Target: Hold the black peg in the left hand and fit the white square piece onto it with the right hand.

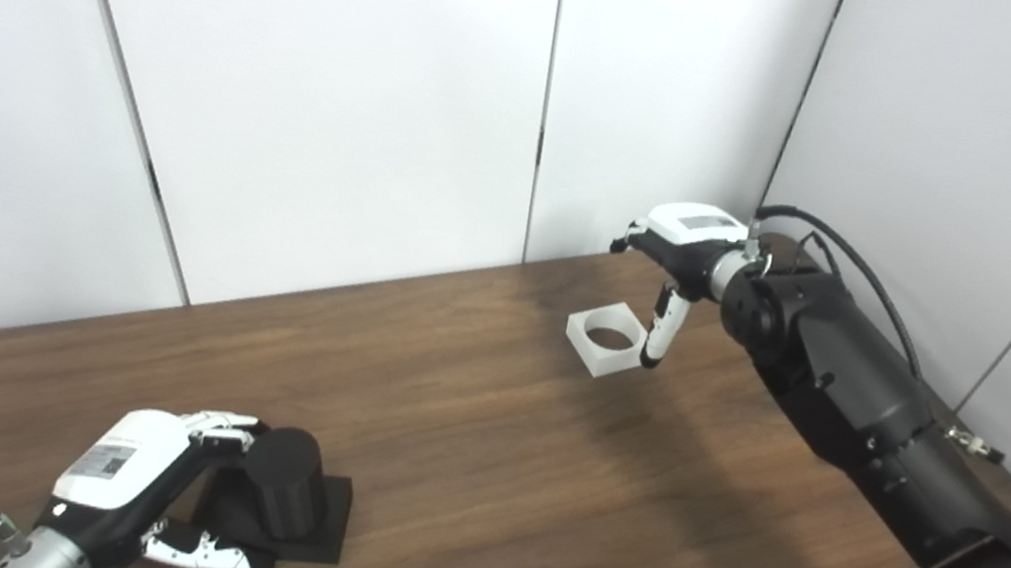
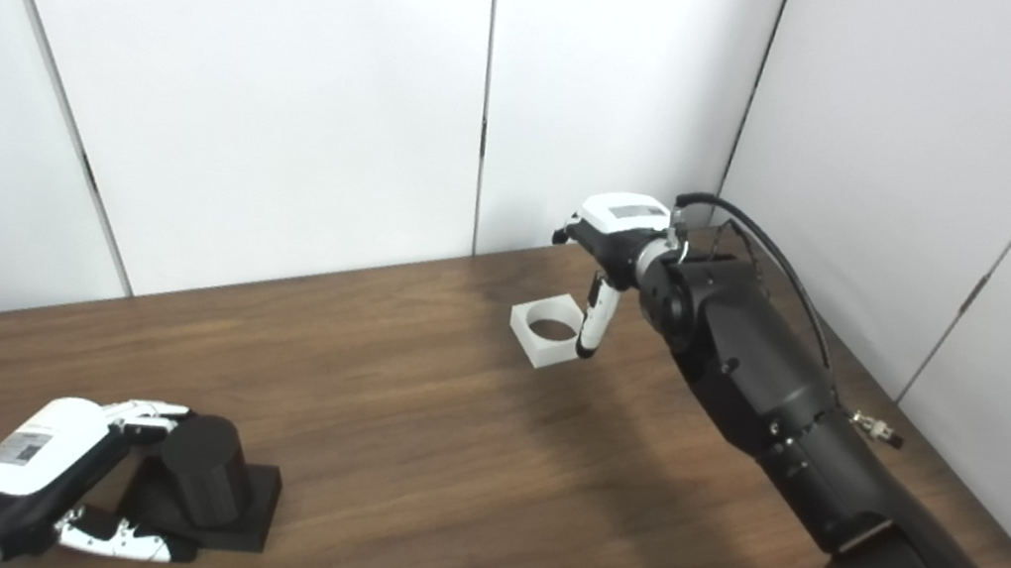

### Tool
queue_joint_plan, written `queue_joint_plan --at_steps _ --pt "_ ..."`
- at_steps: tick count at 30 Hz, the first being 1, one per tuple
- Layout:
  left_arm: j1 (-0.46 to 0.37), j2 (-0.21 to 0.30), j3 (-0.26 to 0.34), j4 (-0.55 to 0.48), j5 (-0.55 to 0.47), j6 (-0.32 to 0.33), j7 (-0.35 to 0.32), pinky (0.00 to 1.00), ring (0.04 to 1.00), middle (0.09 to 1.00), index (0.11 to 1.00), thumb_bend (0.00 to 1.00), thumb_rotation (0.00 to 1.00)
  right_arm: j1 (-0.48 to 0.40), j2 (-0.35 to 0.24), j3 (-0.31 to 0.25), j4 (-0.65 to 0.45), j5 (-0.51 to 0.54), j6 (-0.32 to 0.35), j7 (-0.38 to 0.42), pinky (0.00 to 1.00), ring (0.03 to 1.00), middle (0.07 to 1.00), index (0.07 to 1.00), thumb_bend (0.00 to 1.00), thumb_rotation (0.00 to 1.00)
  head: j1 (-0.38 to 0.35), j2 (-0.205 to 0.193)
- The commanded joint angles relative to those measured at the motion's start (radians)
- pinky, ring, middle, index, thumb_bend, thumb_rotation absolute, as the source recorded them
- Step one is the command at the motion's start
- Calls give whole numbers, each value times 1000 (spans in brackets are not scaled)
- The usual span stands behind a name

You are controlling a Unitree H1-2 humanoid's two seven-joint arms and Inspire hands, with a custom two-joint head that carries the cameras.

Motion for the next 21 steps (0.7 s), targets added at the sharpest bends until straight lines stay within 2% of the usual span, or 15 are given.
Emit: queue_joint_plan --at_steps 1,6,11,21 --pt "69 44 -51 47 67 36 -102 762 834 826 490 524 62 -69 -20 -6 8 -13 -17 -36 887 955 962 877 947 129 -1 0" --pt "74 45 -58 30 65 46 -109 719 822 818 490 524 61 -81 -11 15 49 -11 -25 -56 886 940 959 875 940 117 10 5" --pt "81 42 -58 15 61 51 -107 746 824 812 490 524 61 -92 1 40 98 -4 -46 -85 880 934 954 864 929 99 22 9" --pt "90 46 -65 -30 52 84 -134 724 818 812 490 524 62 -119 34 83 183 -7 -74 -113 856 929 951 859 915 99 34 14"
